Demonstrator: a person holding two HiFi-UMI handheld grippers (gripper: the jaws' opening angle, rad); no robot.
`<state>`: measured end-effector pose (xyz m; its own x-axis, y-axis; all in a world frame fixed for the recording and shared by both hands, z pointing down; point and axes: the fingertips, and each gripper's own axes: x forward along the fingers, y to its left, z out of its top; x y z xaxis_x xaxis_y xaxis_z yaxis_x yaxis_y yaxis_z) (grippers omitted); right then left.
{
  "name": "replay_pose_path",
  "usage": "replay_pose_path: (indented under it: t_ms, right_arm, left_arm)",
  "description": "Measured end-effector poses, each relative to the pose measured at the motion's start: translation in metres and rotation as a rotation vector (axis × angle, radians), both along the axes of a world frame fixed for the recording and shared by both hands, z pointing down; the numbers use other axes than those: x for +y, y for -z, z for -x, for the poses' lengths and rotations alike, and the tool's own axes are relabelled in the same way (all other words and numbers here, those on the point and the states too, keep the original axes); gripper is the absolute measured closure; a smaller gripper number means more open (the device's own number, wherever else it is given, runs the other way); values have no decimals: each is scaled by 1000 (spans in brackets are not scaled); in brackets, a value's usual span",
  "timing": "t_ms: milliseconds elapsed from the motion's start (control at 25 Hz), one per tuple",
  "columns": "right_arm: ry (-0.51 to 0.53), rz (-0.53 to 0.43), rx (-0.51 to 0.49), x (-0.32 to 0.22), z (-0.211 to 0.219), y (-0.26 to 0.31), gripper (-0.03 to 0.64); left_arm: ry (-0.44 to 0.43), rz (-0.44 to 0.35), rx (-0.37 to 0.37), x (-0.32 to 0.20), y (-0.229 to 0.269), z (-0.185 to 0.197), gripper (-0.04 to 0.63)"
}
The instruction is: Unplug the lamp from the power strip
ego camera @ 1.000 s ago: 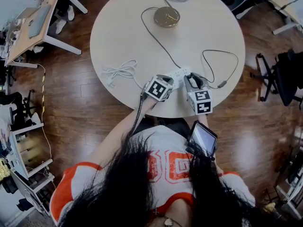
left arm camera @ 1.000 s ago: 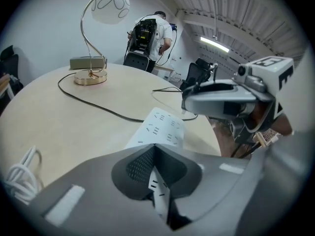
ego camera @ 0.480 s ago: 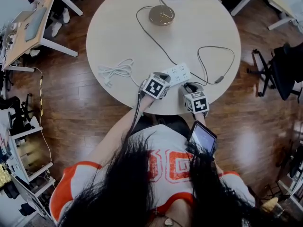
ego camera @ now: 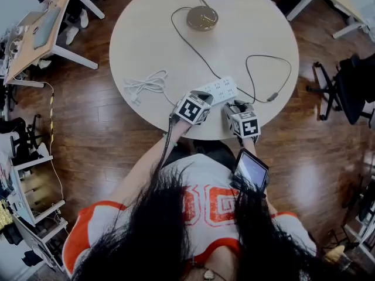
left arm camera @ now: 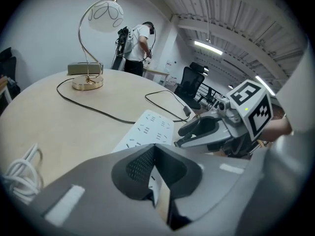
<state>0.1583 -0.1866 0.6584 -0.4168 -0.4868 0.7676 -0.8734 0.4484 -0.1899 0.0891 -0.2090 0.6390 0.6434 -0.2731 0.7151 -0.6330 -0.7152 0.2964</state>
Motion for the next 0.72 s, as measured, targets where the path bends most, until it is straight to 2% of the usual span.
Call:
replay_pose_path:
  t_ms: [400,720]
  right_arm:
    - [-99,12,-15,35,-15,1,433]
    - [-240,-87,-106,41,-20,35,436]
  left_arm:
    - [19,-22,90,15,23,3,595]
    - [29,-33,153,32,37,8,595]
